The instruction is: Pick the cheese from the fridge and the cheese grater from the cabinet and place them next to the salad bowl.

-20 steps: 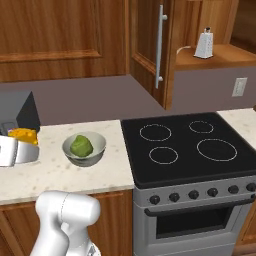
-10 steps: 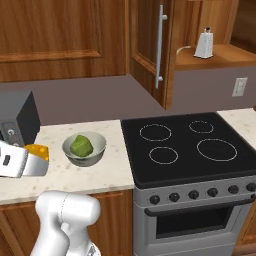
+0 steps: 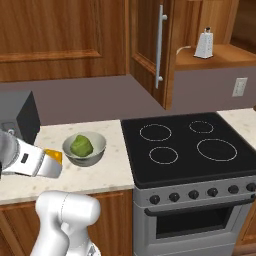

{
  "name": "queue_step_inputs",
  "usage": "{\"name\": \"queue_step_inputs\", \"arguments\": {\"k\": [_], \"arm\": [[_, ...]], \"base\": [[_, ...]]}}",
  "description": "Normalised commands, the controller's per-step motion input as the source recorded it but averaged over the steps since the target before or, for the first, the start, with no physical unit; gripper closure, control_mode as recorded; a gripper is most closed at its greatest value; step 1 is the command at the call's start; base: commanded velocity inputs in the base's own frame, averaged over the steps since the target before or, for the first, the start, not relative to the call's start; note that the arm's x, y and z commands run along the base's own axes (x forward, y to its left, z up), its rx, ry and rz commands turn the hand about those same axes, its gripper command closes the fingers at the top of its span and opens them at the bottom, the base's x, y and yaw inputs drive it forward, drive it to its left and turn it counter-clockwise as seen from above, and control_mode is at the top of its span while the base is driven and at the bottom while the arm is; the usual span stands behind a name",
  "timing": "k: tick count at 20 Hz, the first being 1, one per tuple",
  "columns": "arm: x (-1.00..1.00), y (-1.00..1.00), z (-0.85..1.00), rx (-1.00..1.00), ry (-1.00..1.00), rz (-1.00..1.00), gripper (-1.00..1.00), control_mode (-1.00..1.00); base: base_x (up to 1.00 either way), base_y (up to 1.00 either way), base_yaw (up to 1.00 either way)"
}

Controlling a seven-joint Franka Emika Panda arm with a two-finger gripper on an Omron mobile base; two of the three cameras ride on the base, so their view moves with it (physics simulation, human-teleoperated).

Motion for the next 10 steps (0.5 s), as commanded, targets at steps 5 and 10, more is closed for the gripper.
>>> {"name": "queue_step_inputs", "arguments": {"k": [5,10], "arm": [[0.28,-0.32,-0.69,0.01,-0.10,0.00,1.00,-1.00],[0.37,-0.11,-0.85,0.00,-0.07,0.00,1.00,-1.00]], "base": [[0.00,0.00,0.00],[0.00,0.00,0.00]]}}
